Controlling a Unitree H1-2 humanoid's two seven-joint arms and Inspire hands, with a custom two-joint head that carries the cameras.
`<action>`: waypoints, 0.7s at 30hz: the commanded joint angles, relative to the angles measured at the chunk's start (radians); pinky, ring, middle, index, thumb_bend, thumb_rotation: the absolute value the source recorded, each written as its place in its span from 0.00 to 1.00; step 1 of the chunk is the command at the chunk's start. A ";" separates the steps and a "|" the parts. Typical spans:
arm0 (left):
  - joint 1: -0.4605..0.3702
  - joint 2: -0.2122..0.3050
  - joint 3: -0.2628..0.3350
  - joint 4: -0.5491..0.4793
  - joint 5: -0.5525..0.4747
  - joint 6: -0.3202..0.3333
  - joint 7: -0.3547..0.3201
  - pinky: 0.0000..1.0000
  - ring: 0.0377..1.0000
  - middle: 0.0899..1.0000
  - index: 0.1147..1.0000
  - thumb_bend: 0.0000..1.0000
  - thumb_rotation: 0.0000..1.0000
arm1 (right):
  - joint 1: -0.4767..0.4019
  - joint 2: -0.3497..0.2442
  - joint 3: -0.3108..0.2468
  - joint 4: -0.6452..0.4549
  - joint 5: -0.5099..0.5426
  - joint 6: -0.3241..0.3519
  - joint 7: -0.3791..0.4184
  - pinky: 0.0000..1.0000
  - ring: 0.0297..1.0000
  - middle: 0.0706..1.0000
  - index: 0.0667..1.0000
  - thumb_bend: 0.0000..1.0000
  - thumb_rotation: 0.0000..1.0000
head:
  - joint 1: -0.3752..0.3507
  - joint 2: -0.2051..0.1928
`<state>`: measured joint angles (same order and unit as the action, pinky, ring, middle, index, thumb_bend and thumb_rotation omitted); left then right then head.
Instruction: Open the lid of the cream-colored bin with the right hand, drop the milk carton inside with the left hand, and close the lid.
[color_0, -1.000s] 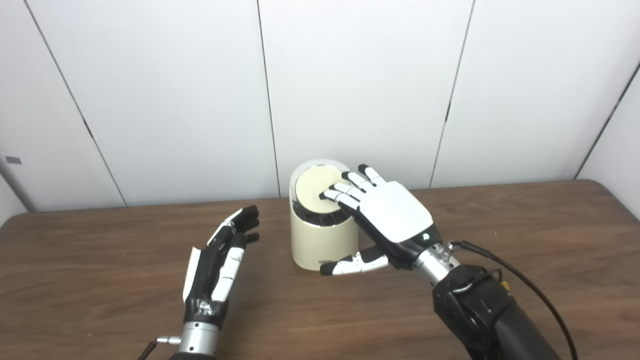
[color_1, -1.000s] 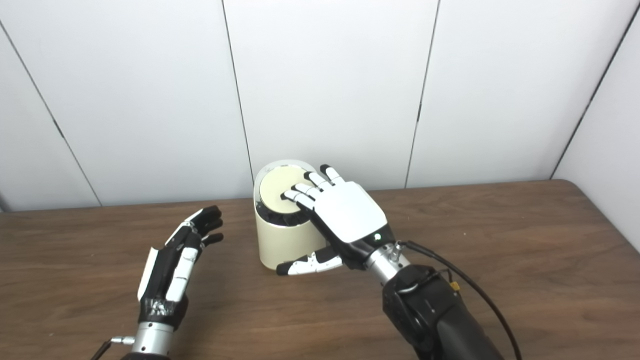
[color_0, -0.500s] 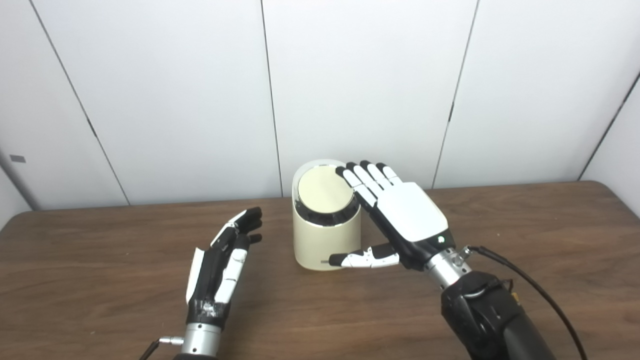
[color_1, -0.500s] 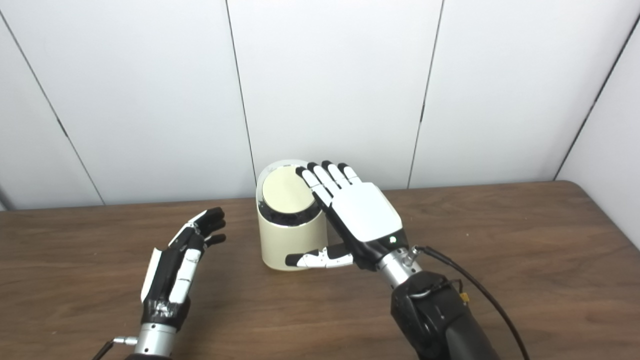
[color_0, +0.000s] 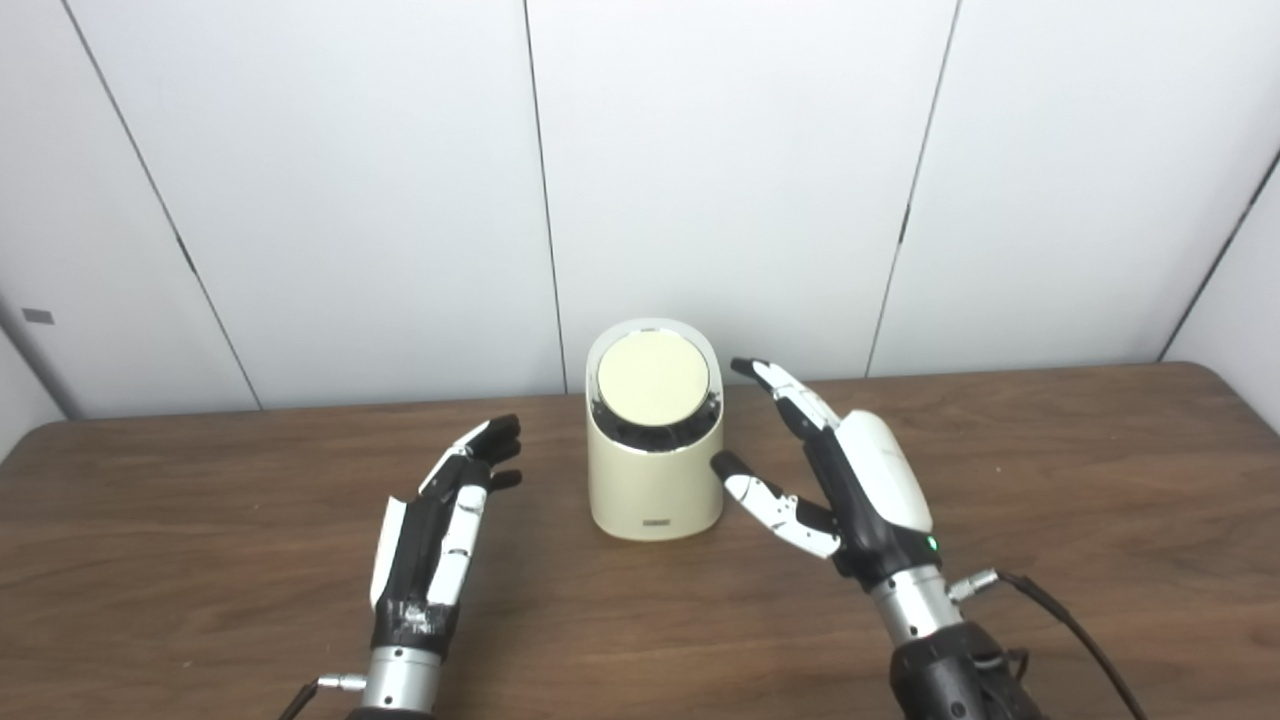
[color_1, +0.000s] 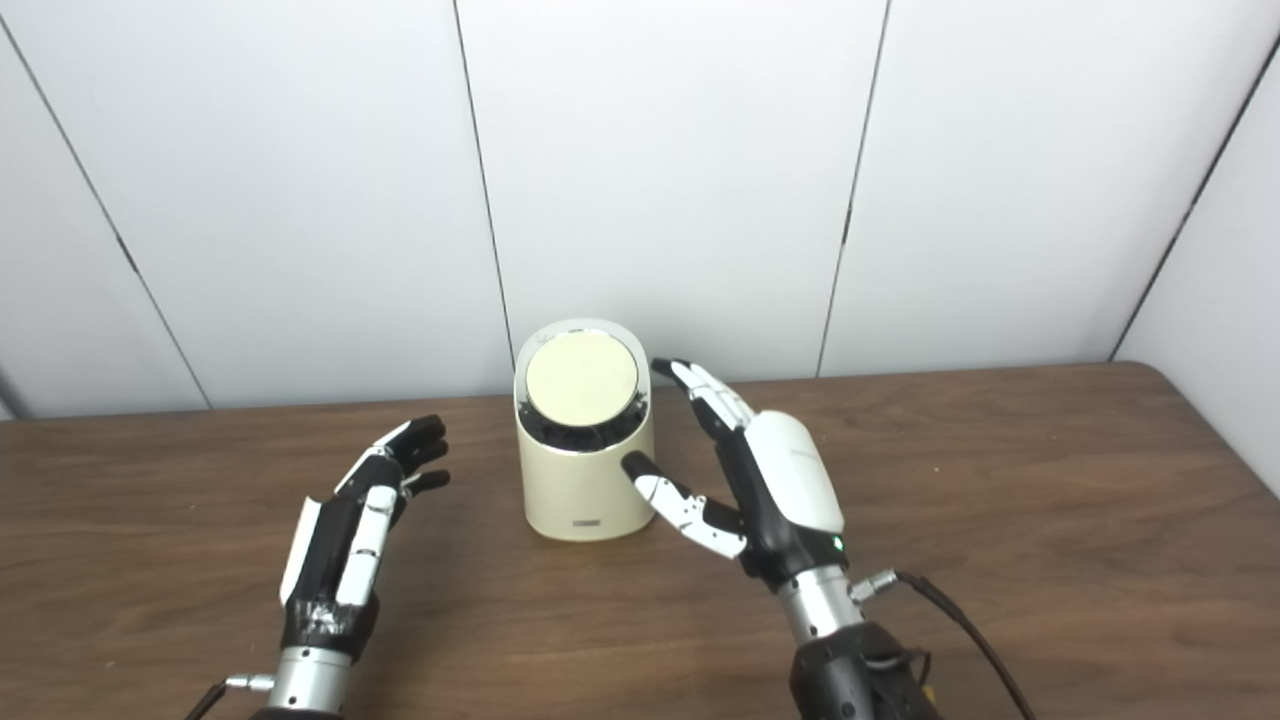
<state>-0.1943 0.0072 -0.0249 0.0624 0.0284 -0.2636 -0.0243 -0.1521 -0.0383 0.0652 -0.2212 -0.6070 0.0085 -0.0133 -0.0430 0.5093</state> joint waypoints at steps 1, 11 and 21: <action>-0.011 0.010 0.004 -0.044 -0.014 -0.029 -0.007 0.79 0.85 0.85 0.85 0.25 0.86 | -0.007 0.004 -0.024 -0.004 0.080 -0.071 -0.054 0.74 0.84 0.84 0.83 0.17 0.92 | 0.007 0.000; 0.059 0.021 0.022 -0.087 -0.029 0.007 0.000 0.78 0.86 0.85 0.85 0.25 0.81 | 0.088 0.043 -0.050 0.043 0.217 -0.095 -0.136 0.73 0.83 0.83 0.82 0.16 0.76 | 0.019 0.009; 0.133 0.016 0.026 -0.158 -0.050 0.050 0.000 0.78 0.85 0.84 0.84 0.24 0.80 | 0.156 0.057 -0.038 0.025 0.261 -0.089 -0.138 0.76 0.84 0.83 0.82 0.16 0.67 | 0.013 0.026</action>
<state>-0.0518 0.0261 -0.0014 -0.0604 -0.0140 -0.2081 -0.0240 0.0187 0.0101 0.0229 -0.1533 -0.3536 -0.0524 -0.1438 -0.0291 0.5354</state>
